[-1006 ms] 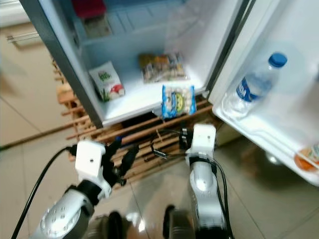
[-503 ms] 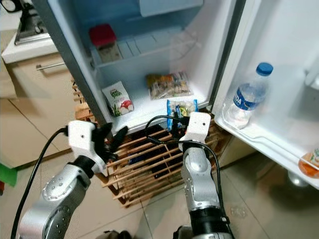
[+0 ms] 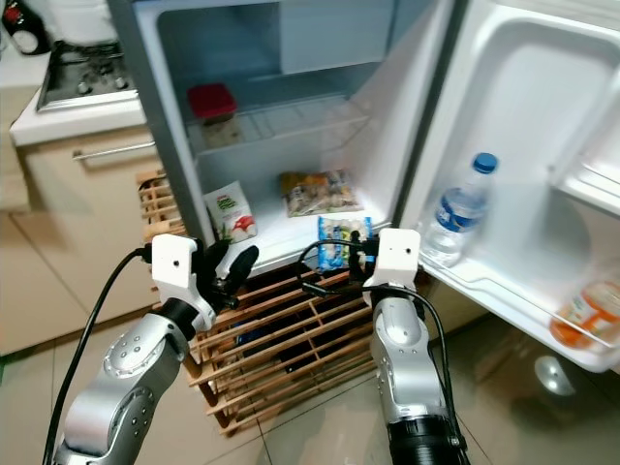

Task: Restocking fridge

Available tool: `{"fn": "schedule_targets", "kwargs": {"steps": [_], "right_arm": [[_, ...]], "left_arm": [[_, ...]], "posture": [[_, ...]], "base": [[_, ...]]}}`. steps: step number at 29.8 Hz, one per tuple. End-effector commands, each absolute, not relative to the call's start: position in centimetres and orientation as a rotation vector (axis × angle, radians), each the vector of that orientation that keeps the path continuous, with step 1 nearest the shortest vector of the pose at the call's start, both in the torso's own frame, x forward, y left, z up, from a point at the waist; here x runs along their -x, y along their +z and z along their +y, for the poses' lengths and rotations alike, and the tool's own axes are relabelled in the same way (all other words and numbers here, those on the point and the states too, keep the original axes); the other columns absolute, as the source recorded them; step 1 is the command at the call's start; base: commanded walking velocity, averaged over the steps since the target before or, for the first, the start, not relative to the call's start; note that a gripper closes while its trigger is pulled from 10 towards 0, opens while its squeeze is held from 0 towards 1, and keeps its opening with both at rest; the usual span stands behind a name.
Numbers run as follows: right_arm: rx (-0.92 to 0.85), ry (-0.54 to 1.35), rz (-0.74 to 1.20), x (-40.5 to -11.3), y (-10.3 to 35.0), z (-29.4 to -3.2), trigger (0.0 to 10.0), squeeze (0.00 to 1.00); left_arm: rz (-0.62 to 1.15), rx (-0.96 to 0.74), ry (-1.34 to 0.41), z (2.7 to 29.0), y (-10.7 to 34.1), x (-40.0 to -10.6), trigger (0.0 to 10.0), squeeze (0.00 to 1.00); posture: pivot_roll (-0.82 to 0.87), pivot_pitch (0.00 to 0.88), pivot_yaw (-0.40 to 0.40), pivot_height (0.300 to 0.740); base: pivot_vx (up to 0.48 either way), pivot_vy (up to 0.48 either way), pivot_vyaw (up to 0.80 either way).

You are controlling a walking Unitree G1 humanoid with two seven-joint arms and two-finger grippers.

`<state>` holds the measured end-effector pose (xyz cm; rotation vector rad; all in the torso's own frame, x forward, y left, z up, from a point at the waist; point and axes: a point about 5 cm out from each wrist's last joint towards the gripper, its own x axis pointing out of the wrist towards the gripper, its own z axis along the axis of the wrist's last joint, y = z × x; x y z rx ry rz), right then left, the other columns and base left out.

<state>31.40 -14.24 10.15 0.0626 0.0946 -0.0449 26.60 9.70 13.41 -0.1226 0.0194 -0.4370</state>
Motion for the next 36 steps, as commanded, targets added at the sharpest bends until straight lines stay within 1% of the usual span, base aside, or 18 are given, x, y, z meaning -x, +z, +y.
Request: {"fn": "schedule_targets", "kwargs": {"steps": [1, 6, 11, 17, 22, 24, 25, 27, 29, 31, 33, 34, 36], "right_arm": [[-0.074, -0.030, 0.134, -31.4, 9.4, -14.3, 10.0, 0.00], [-0.082, 0.015, 0.171, -31.3, 8.5, -13.6, 10.0, 0.00], [-0.074, 0.047, 0.165, -31.3, 8.6, -13.1, 10.0, 0.00], [-0.107, 0.069, 0.187, -31.1, 8.3, -12.8, 10.0, 0.00], [-0.092, 0.034, 0.176, -31.0, 8.4, -13.3, 10.0, 0.00], [-0.046, 0.003, 0.152, -30.5, 8.8, -14.1, 10.0, 0.00], [-0.046, 0.003, 0.152, -30.5, 8.8, -14.1, 10.0, 0.00], [0.008, -0.023, 0.134, -29.3, 9.1, -15.1, 10.0, 0.00], [0.022, -0.024, 0.131, -28.7, 9.2, -15.3, 10.0, 0.00], [0.052, -0.036, 0.117, -26.5, 9.6, -15.7, 10.0, 0.00], [0.052, -0.036, 0.117, -26.5, 9.6, -15.7, 10.0, 0.00], [0.087, -0.053, 0.108, -24.1, 9.9, -16.5, 10.0, 0.00], [0.126, -0.056, 0.097, -22.4, 10.4, -16.8, 10.0, 0.00]], "left_arm": [[-0.035, 0.085, -0.490, 8.7, 14.4, -26.7, 10.0, 0.00], [-0.040, 0.093, -0.491, 8.5, 14.3, -26.7, 10.0, 0.00], [-0.046, 0.103, -0.482, 8.7, 14.3, -26.7, 10.0, 0.00], [-0.023, 0.095, -0.458, 8.7, 14.0, -26.9, 10.0, 0.00], [0.008, 0.094, -0.470, 8.7, 13.6, -27.1, 10.0, 0.00], [0.062, 0.102, -0.512, 8.4, 13.0, -27.8, 10.0, 0.00], [0.062, 0.102, -0.512, 8.4, 13.0, -27.8, 10.0, 0.00], [0.121, 0.109, -0.547, 8.1, 12.2, -29.4, 10.0, 0.00], [0.135, 0.110, -0.549, 8.1, 12.1, -29.9, 10.0, 0.00], [0.165, 0.085, -0.577, 8.0, 11.6, -31.6, 10.0, 0.00], [0.165, 0.085, -0.577, 8.0, 11.6, -31.6, 10.0, 0.00], [0.193, 0.043, -0.571, 8.0, 11.4, -33.9, 10.0, 0.00], [0.203, 0.034, -0.551, 8.2, 11.5, -35.2, 10.0, 0.00]], "posture": [[-0.16, 0.008, 0.051, 0.736], [-0.15, 0.006, 0.044, 0.736], [-0.15, 0.005, 0.040, 0.736], [-0.15, 0.014, 0.038, 0.736], [-0.15, 0.029, 0.041, 0.736], [-0.17, 0.046, 0.047, 0.736], [-0.17, 0.046, 0.047, 0.736], [-0.21, 0.067, 0.062, 0.736], [-0.22, 0.072, 0.066, 0.736], [-0.29, 0.111, 0.092, 0.736], [-0.29, 0.111, 0.092, 0.736], [-0.34, 0.164, 0.113, 0.736], [-0.39, 0.194, 0.125, 0.736]], "base": [[0.480, 0.000, 0.00], [0.480, 0.000, 0.00], [0.480, 0.000, 0.00], [0.000, 0.000, 0.00], [0.000, 0.000, 0.00], [0.000, 0.000, 0.00], [0.000, 0.000, 0.00], [0.000, 0.000, 0.00], [0.000, 0.000, 0.00], [0.000, 0.000, 0.00], [0.000, 0.000, 0.00], [0.000, 0.000, 0.00], [0.000, 0.000, 0.00]]}}
